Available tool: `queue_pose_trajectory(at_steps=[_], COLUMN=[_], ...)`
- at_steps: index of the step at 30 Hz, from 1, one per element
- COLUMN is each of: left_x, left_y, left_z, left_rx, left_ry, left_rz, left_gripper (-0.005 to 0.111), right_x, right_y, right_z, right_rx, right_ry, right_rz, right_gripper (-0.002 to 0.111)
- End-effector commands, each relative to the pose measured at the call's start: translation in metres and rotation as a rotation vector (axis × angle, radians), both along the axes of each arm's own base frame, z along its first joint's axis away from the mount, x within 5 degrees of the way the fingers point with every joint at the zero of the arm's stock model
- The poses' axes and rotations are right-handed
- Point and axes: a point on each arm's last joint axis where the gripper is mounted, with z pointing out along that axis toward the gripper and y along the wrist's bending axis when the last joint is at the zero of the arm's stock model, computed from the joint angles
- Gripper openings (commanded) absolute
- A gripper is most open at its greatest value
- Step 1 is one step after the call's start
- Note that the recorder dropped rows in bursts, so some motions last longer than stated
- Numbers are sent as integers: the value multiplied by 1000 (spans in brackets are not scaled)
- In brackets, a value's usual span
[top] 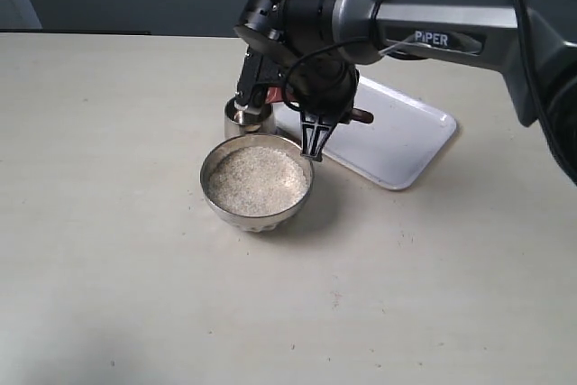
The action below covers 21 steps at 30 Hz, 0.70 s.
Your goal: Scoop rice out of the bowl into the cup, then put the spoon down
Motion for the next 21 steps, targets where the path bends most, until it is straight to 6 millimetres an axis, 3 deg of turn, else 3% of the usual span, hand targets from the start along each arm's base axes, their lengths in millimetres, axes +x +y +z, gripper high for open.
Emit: queue_pose_trajectory(at_steps=[1,21], left_x=[0,0], left_y=[0,0], left_z=[4,4], left_rx=[-8,-7], left_ry=[-19,-17], left_rz=[-1,-1], left_gripper=[1,1], right_x=[9,23], right_y=[4,6], right_z=[2,-14], right_rx=[55,9], right_ry=[-46,-174], right_rz=[21,55], right_gripper=[-1,-1])
